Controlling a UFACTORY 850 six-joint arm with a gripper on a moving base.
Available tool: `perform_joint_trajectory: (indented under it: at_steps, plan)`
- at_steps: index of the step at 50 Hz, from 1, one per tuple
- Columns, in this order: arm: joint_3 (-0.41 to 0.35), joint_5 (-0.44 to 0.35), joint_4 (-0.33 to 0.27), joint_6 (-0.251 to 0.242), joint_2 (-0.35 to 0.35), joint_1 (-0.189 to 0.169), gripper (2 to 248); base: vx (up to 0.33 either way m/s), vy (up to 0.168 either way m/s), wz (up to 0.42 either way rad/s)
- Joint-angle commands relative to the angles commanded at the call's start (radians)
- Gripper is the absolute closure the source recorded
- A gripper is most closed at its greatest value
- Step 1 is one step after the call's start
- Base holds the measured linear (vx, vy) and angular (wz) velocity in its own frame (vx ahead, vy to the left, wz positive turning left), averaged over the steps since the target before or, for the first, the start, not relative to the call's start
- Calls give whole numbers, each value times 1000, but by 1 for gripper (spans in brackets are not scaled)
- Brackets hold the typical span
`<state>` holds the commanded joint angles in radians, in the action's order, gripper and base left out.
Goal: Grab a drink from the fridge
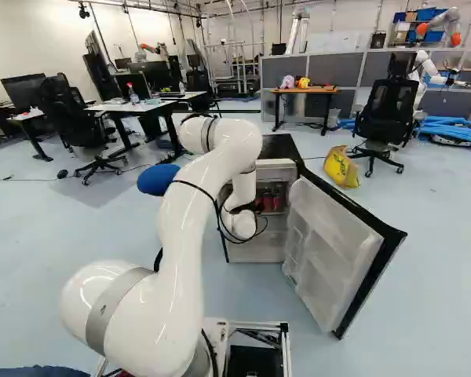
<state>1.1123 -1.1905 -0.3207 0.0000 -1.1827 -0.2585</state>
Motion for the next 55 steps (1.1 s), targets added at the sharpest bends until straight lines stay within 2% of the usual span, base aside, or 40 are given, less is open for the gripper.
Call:
perform_joint_trajectory:
  at_steps: [1,5,6,10,11,16,17,21,22,26,27,32,33,42,43,48,49,53,54,55]
  plan:
    - [0,0,0,0,0,0,51,0,0,0]
    - [0,0,0,0,0,0,51,0,0,0]
    - [0,0,0,0,0,0,63,0,0,0]
    - [0,0,0,0,0,0,63,0,0,0]
    - [0,0,0,0,0,0,76,0,0,0]
    - [0,0,0,0,0,0,76,0,0,0]
    - [0,0,0,0,0,0,88,0,0,0]
    - [0,0,0,0,0,0,88,0,0,0]
    - [0,0,0,0,0,0,100,0,0,0]
    - [0,0,0,0,0,0,100,0,0,0]
    - [0,0,0,0,0,0,113,0,0,0]
    - [0,0,0,0,0,0,113,0,0,0]
    - [0,0,0,0,0,0,121,0,0,0]
    - [0,0,0,0,0,0,116,0,0,0]
    - [0,0,0,0,0,0,104,0,0,0]
    - [0,0,0,0,0,0,104,0,0,0]
    - [0,0,0,0,0,0,92,0,0,0]
    - [0,0,0,0,0,0,92,0,0,0]
    - [0,0,0,0,0,0,80,0,0,0]
    - [0,0,0,0,0,0,80,0,0,0]
